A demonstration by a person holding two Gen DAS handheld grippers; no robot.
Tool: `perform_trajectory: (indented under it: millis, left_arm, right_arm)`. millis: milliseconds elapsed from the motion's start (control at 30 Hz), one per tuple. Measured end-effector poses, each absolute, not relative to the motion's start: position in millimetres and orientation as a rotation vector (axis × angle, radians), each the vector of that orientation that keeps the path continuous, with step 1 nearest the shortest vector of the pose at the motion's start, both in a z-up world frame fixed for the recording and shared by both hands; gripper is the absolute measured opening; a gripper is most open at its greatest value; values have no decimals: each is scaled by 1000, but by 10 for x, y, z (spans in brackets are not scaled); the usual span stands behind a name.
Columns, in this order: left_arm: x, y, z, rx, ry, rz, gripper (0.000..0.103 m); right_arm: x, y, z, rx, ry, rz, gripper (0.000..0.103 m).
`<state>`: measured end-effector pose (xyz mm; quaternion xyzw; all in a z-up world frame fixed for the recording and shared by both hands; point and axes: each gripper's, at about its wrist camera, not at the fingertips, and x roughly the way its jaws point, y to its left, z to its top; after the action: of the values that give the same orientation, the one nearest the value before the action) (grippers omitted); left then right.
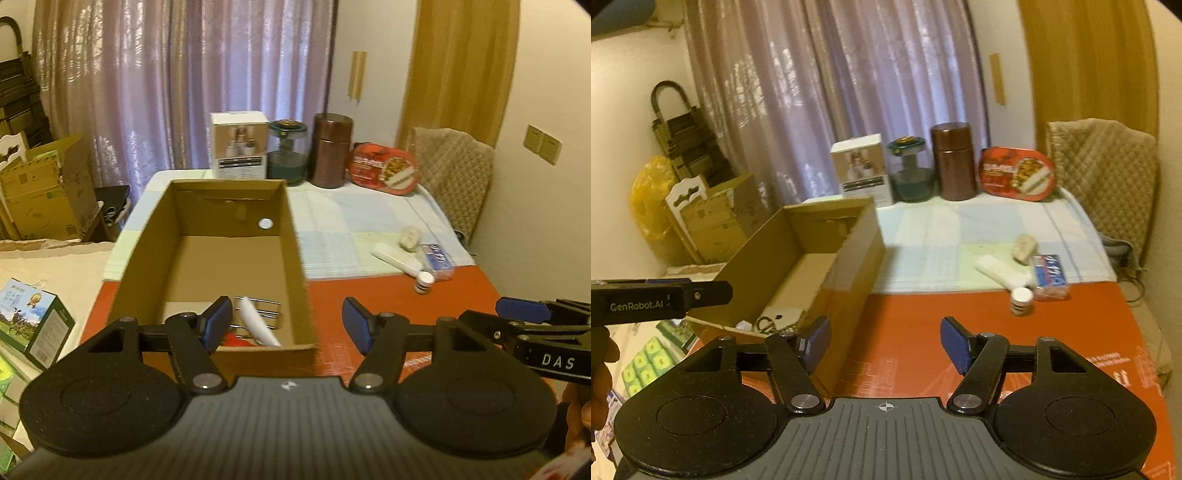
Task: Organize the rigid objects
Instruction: 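Withdraw both grippers from the box back toward the table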
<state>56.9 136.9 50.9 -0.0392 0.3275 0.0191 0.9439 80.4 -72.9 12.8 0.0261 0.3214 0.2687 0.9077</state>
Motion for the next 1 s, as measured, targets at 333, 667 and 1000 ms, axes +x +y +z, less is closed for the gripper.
perform_trajectory:
  millis: [333, 667, 1000]
  left_arm:
    - [576, 965, 522, -63, 664, -16, 76]
    - [646, 747, 478, -60, 658, -35, 93]
    - [824, 387, 415, -43, 652, -112, 95]
  right_arm:
    - [707, -1208, 152, 95, 664, 480, 67]
    - [692, -1556, 126, 127, 671, 417, 67]
    - [782, -1916, 93, 136, 670, 341, 67]
